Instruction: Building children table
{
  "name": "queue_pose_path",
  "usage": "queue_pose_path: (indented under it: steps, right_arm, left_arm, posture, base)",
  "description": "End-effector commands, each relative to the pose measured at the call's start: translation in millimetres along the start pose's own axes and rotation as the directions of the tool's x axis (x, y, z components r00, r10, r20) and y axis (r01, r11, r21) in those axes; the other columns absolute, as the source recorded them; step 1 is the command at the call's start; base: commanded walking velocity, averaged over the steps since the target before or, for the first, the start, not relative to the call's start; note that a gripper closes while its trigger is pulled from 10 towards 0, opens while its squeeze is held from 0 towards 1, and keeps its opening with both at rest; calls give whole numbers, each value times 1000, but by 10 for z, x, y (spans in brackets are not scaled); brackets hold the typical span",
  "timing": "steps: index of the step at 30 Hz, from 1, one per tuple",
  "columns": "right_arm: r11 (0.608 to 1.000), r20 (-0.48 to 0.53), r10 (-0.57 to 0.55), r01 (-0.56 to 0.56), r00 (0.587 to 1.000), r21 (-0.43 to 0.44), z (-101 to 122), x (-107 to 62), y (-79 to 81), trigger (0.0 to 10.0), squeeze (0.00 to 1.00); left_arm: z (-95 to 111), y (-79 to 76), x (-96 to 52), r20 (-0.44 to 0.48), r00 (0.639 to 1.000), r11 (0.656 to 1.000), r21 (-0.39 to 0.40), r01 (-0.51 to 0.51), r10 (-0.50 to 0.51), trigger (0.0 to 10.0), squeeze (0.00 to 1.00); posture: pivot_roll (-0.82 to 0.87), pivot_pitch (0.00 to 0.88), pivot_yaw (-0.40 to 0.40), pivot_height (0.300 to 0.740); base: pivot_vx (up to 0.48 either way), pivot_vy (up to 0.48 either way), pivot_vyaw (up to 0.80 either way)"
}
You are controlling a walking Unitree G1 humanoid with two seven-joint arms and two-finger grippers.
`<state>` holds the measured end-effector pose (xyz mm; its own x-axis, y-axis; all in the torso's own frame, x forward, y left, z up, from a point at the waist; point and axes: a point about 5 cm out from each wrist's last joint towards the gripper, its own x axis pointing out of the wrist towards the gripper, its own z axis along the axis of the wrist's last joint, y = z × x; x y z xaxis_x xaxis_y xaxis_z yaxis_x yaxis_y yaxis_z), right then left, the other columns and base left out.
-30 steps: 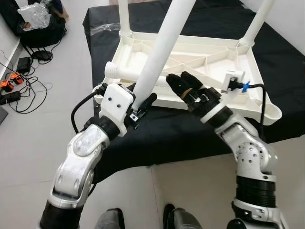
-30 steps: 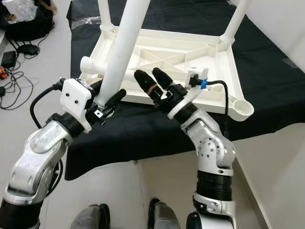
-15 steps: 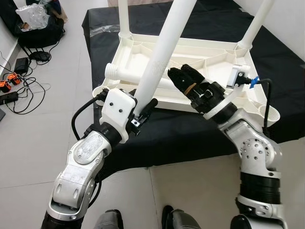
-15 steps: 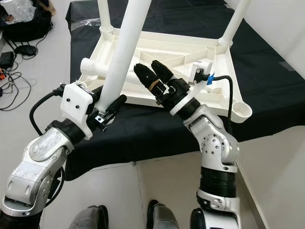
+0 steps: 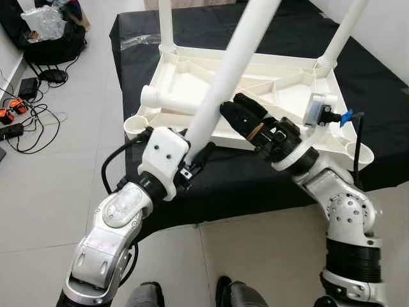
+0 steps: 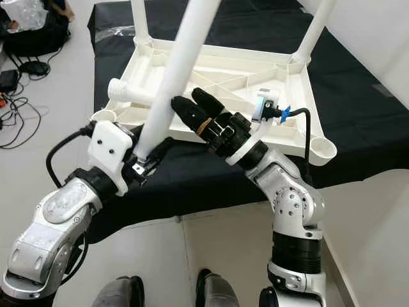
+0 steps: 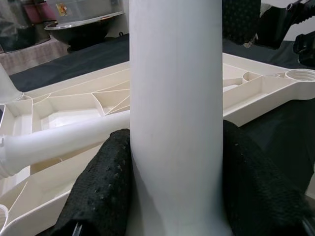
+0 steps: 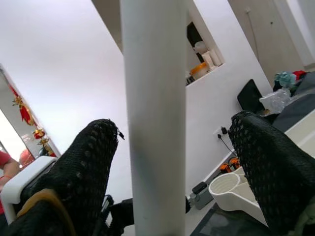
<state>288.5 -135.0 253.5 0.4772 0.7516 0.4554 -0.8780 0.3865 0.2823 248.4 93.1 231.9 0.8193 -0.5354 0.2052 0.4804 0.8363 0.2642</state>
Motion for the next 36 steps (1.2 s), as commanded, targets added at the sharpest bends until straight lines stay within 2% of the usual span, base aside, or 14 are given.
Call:
queue_pose_path:
  steps: [1, 9, 22, 36]
  right_arm:
    - [999, -20, 41, -41, 999, 5, -29, 21, 71, 10000, 0]
    - [997, -31, 74, -74, 997, 4, -75, 146, 181, 10000, 0]
    - [997, -96, 31, -37, 995, -61, -223, 293, 146, 10000, 0]
    - [997, -159, 3, -16, 987, -78, -302, 290, 107, 10000, 0]
  left_arm:
    - [34, 0, -15, 7, 1000, 1000, 10, 0, 0, 10000, 0]
    - [30, -73, 11, 7, 1000, 1000, -1, 22, -22, 10000, 0]
    - [-8, -337, -22, -8, 993, 993, -30, 117, -117, 10000, 0]
    - [-32, -324, -58, -20, 991, 991, 6, 131, -131, 10000, 0]
  posture:
    - [15, 167, -57, 740]
    - [14, 166, -57, 740]
    - [12, 164, -55, 740]
    - [14, 156, -56, 740]
  base:
    - [0, 0, 0]
    - [0, 0, 0]
    - [0, 0, 0]
    - [0, 0, 0]
